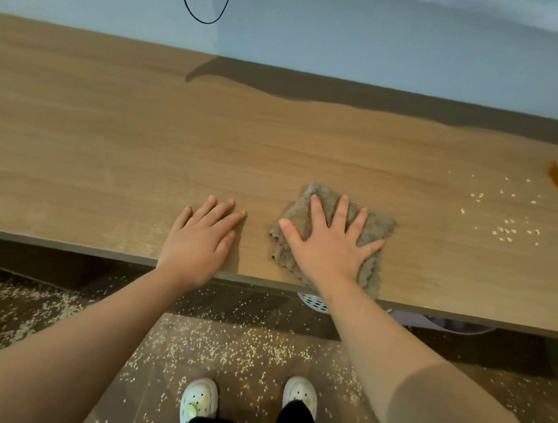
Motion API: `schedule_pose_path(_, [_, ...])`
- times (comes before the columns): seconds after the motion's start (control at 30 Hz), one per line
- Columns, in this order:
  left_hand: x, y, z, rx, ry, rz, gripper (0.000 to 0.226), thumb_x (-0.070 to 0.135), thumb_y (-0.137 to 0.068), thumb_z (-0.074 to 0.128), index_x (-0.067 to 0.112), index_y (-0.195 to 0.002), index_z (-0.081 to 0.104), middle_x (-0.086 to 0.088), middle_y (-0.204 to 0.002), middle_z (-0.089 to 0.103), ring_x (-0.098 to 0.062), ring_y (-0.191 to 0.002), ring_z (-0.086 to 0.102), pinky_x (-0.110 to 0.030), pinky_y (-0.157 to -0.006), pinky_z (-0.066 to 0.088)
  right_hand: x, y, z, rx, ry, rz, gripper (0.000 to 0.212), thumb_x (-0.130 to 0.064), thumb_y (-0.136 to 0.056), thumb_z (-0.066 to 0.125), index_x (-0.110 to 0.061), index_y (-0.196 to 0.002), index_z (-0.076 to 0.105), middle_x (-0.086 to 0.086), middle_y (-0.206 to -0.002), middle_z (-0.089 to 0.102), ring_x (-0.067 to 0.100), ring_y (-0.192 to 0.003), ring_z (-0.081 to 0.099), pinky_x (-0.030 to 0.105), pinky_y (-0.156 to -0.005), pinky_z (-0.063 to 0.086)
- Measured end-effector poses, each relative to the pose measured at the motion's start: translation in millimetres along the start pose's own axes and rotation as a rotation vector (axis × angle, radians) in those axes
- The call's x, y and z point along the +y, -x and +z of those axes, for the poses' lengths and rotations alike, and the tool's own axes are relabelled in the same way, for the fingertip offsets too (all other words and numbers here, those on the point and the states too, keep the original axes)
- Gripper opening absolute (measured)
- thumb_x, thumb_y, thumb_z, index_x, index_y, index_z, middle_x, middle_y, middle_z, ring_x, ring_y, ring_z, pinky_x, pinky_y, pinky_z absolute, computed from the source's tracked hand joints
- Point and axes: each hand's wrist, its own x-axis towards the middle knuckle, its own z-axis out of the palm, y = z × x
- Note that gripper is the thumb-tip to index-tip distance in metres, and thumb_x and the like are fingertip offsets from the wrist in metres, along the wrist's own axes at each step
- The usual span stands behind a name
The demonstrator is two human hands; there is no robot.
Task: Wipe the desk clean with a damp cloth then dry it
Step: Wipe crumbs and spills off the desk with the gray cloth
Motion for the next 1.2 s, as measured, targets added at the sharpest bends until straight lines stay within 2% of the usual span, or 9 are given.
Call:
schedule_pose_path(0.13, [-4.5, -3.2, -9.1, 0.051, 0.152, -0.029, 0.043, 0.026, -0.101, 0.026, 0.028, -0.144, 0.031, 0.010, -0.152, 0.025, -0.008, -0.142, 0.010, -0.032, -0.113, 0.005, -26.2, 32.5, 16.8, 0.058, 0.093, -0.336, 0.063, -0.069, -0.087, 0.015, -0.046, -0.145, 0.006, -0.004, -0.155, -0.009, 0.033, -0.142, -0.011, 0.070, -0.104, -0.003])
schedule_pose_path(0.23, [1.4, -0.2, -1.4, 0.013, 0.019, -0.008, 0.046, 0.035, -0.100, 0.020, 0.030, -0.146, 0.022, 0.007, -0.156, 0.015, -0.012, -0.143, 0.001, -0.037, -0.115, 0.001, 6.2, 63.7, 27.4, 0.144, 0.086, -0.504, 0.051, -0.048, -0.088, 0.029, -0.036, -0.135, 0.045, 0.000, -0.148, 0.035, 0.029, -0.138, 0.026, 0.061, -0.105, 0.024])
schedule_pose_path(0.3, [9.5, 2.8, 5.8, -0.003, -0.075, -0.013, 0.051, 0.044, -0.099, 0.016, 0.029, -0.148, 0.015, 0.003, -0.157, 0.006, -0.016, -0.144, -0.005, -0.042, -0.115, -0.002, 49.8, 70.4, 27.7, 0.207, 0.099, -0.437, 0.051, -0.041, -0.084, 0.032, -0.029, -0.129, 0.054, 0.002, -0.140, 0.048, 0.026, -0.133, 0.034, 0.056, -0.101, 0.028])
schedule_pose_path(0.5, [53.0, -11.6, 16.3, 0.030, -0.174, 0.136, 0.053, 0.044, -0.098, 0.013, 0.028, -0.148, 0.010, 0.005, -0.157, 0.009, -0.017, -0.143, -0.007, -0.045, -0.115, -0.003, 109.2, 52.8, 4.6, 0.255, -0.145, 0.270, 0.052, -0.040, -0.091, 0.029, -0.034, -0.142, 0.035, -0.004, -0.155, 0.019, 0.021, -0.144, 0.005, 0.050, -0.115, 0.005])
schedule_pose_path(0.67, [83.1, -37.6, 21.4, 0.064, -0.117, 0.114, 0.049, 0.034, -0.100, 0.017, 0.026, -0.148, 0.016, 0.004, -0.156, 0.013, -0.018, -0.144, -0.003, -0.044, -0.115, -0.002, 45.5, 57.9, 14.1, 0.111, -0.053, -0.268, 0.064, -0.058, -0.086, -0.001, -0.040, -0.145, 0.017, -0.011, -0.155, 0.002, 0.018, -0.143, -0.010, 0.045, -0.109, -0.012])
schedule_pose_path(0.73, [85.8, -50.9, 20.5, 0.085, -0.108, 0.086, 0.048, 0.031, -0.100, 0.018, 0.027, -0.147, 0.017, 0.003, -0.156, 0.013, -0.019, -0.144, -0.003, -0.046, -0.115, -0.001, 64.5, 50.2, 7.4, 0.067, -0.027, -0.315, 0.061, -0.056, -0.087, -0.002, -0.042, -0.145, 0.014, -0.015, -0.152, -0.004, 0.013, -0.141, -0.014, 0.043, -0.110, -0.012])
schedule_pose_path(0.93, [122.3, -95.5, 15.0, 0.057, -0.107, 0.070, 0.051, 0.038, -0.100, 0.015, 0.028, -0.149, 0.005, 0.002, -0.157, -0.001, -0.021, -0.143, -0.010, -0.049, -0.114, -0.005, 160.4, -8.8, -18.2, 0.135, -0.097, 0.235, 0.049, -0.048, -0.097, 0.012, -0.041, -0.145, 0.011, -0.008, -0.156, 0.002, 0.019, -0.143, -0.005, 0.053, -0.115, 0.004])
schedule_pose_path(1.0, [142.2, -107.4, 21.6, 0.020, -0.093, 0.053, 0.053, 0.043, -0.099, 0.014, 0.031, -0.148, 0.001, 0.003, -0.157, -0.004, -0.022, -0.143, -0.011, -0.051, -0.113, -0.006, 154.3, -15.9, -19.4, 0.149, -0.105, 0.316, 0.050, -0.049, -0.097, 0.011, -0.040, -0.146, 0.006, -0.004, -0.157, -0.003, 0.023, -0.143, -0.008, 0.055, -0.113, -0.001])
schedule_pose_path(1.2, [155.7, -114.4, 42.3, 0.023, -0.148, 0.002, 0.053, 0.045, -0.096, 0.005, 0.034, -0.148, -0.004, 0.004, -0.157, -0.007, -0.020, -0.142, -0.015, -0.051, -0.114, -0.007, 153.7, 3.2, -22.6, -0.015, 0.064, -0.317, 0.055, -0.062, -0.081, -0.015, -0.047, -0.133, -0.015, -0.015, -0.147, -0.024, 0.015, -0.131, -0.033, 0.043, -0.104, -0.021])
